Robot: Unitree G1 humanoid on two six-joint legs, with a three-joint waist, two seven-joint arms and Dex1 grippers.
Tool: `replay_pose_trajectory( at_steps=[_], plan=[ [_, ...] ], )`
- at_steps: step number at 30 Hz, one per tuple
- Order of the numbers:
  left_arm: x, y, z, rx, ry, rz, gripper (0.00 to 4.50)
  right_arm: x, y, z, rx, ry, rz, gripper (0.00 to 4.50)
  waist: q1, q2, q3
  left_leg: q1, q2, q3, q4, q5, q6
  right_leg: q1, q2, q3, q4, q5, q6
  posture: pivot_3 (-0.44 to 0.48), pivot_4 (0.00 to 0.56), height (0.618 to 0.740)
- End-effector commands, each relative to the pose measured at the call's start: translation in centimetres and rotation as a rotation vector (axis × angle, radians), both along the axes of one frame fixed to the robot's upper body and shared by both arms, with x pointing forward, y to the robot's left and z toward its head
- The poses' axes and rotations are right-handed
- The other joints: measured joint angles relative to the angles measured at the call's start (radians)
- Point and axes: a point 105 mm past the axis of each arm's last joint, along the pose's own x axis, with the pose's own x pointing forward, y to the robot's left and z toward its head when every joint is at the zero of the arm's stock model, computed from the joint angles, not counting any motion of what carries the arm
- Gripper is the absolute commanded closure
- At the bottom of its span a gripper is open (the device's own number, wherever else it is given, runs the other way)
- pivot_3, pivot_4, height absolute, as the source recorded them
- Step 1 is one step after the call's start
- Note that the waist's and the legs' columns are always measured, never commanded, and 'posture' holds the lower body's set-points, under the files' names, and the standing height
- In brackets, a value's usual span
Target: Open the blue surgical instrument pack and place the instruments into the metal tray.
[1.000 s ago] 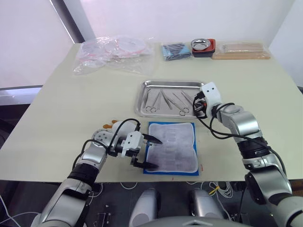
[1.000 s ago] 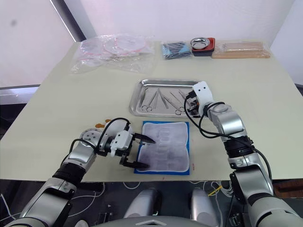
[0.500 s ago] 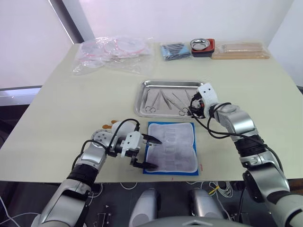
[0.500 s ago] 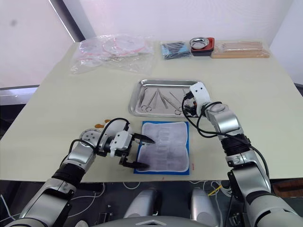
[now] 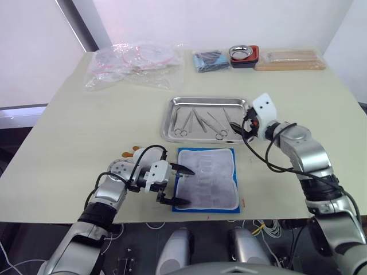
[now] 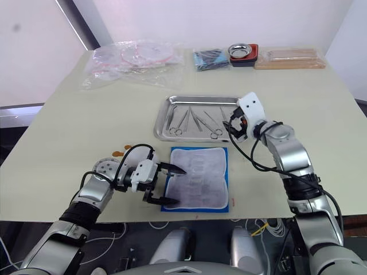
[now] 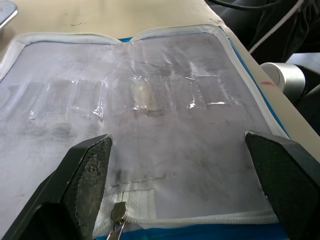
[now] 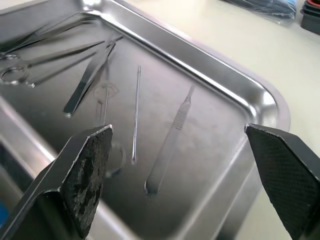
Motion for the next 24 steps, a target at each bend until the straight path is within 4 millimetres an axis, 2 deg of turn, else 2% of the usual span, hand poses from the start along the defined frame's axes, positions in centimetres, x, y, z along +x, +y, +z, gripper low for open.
replay_pose_trajectory(
  at_steps=[1,5,9,13,18,21,24],
  plan=[
    [-0.1,0.3,0.3,-0.02,0.005,0.058,0.0,-1.2,0.1,2.5,0.076,-0.113,0.067,0.08,-0.003,0.0,0.001,-0.004,0.0,0.0,0.0,0.0,0.0,-0.003,0.0,0.0,0.0,0.0,0.0,0.0,0.15,0.74],
    [-0.3,0.2,2.2,-0.08,-0.02,0.063,0.0,-2.4,0.0,3.0,0.128,-0.185,0.126,0.08,-0.006,-0.007,0.008,-0.01,0.0,0.0,0.001,0.0,0.0,-0.009,0.0,0.0,0.002,0.001,0.0,0.0,0.15,0.74],
    [-0.4,0.3,5.2,-0.168,-0.066,0.105,0.0,-3.9,-0.4,2.4,0.198,-0.194,0.164,0.08,-0.006,-0.015,0.015,-0.011,0.001,-0.001,0.0,0.0,0.0,-0.01,0.0,-0.001,0.001,0.001,0.0,0.0,0.15,0.74],
    [-0.5,0.7,7.2,-0.237,-0.08,0.175,0.0,-4.8,-1.4,2.3,0.226,-0.236,0.174,0.08,-0.006,-0.015,0.017,-0.011,0.001,0.0,0.0,0.0,0.0,-0.01,-0.002,-0.001,0.0,0.001,0.0,0.0,0.15,0.74],
    [1.4,3.5,10.7,-0.377,-0.136,0.453,0.0,-5.8,-4.1,2.9,0.319,-0.27,0.161,0.08,-0.004,-0.019,0.021,-0.011,0.001,-0.001,0.0,0.0,0.0,-0.009,-0.003,-0.001,0.0,0.001,0.001,0.0,0.15,0.74],
    [1.7,5.0,11.6,-0.421,-0.143,0.569,0.0,-6.3,-5.3,2.3,0.326,-0.239,0.148,0.08,-0.004,-0.019,0.021,-0.011,0.001,-0.001,0.0,0.0,0.0,-0.009,-0.003,-0.001,0.001,0.001,0.0,0.0,0.15,0.74],
    [1.0,7.8,11.6,-0.444,-0.138,0.746,0.0,-7.0,-7.2,1.4,0.301,-0.222,0.113,0.08,-0.007,-0.019,0.021,-0.01,0.001,0.0,0.0,0.0,0.0,-0.009,-0.003,-0.001,0.001,0.001,0.0,0.0,0.15,0.74]
  ],
)
